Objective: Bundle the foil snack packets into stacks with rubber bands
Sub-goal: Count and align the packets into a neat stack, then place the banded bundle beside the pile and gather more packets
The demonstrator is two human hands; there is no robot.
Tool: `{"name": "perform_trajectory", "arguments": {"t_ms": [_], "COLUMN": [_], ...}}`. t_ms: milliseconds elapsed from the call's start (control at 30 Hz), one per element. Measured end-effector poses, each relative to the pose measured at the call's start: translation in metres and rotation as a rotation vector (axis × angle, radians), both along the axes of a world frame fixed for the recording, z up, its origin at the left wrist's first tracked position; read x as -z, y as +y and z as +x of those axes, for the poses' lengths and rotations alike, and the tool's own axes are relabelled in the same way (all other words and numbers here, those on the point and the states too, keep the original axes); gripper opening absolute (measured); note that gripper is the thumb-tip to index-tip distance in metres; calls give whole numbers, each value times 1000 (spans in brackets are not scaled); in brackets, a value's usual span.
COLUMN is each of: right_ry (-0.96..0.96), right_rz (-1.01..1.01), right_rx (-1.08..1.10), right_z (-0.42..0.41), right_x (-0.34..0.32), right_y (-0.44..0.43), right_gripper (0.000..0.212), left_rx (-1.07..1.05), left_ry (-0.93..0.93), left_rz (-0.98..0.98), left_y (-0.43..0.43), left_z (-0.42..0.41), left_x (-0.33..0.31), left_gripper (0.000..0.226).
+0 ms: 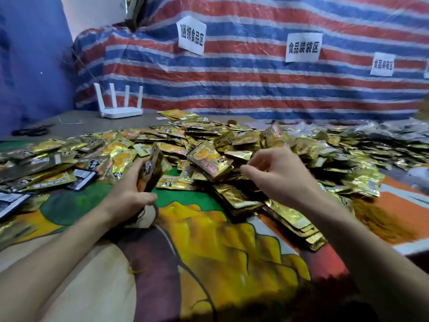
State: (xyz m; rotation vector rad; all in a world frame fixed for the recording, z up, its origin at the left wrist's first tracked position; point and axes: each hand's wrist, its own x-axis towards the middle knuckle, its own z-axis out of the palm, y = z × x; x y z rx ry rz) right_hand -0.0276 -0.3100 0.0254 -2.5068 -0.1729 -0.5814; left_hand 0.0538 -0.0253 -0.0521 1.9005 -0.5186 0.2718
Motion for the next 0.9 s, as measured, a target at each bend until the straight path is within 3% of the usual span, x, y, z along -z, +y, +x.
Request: {"name": "perform_trajectory", "arguments": {"t_ms": [133,233,333,433,533,667,900], "right_ry": [42,204,363,412,413,318,244], "right_rz": [-63,-167,-314,-372,-391,-362,-373], "right_rx": [248,464,552,553,584,619,695], "right_z": [-32,-31,-14,-5,0,1,-7], "right_x": [-25,-23,0,21,30,29,21], "right_y": [-96,-157,-183,-194,-194,-196,-186], "right_gripper": [18,23,22,28,17,20,11], "left_rx": [2,-17,-15,4,28,42,21], "left_ry": [-10,-38,-30,-44,-66,-74,-92], "left_rz": [-18,27,45,28,-8,3,42], "left_y": [0,2,2,0,-2,-2,1], "left_z": [-1,1,5,2,-1,-1,3], "left_x": [-2,0,2,-1,-2,-1,1], "left_gripper": [76,84,90,81,69,62,61]}}
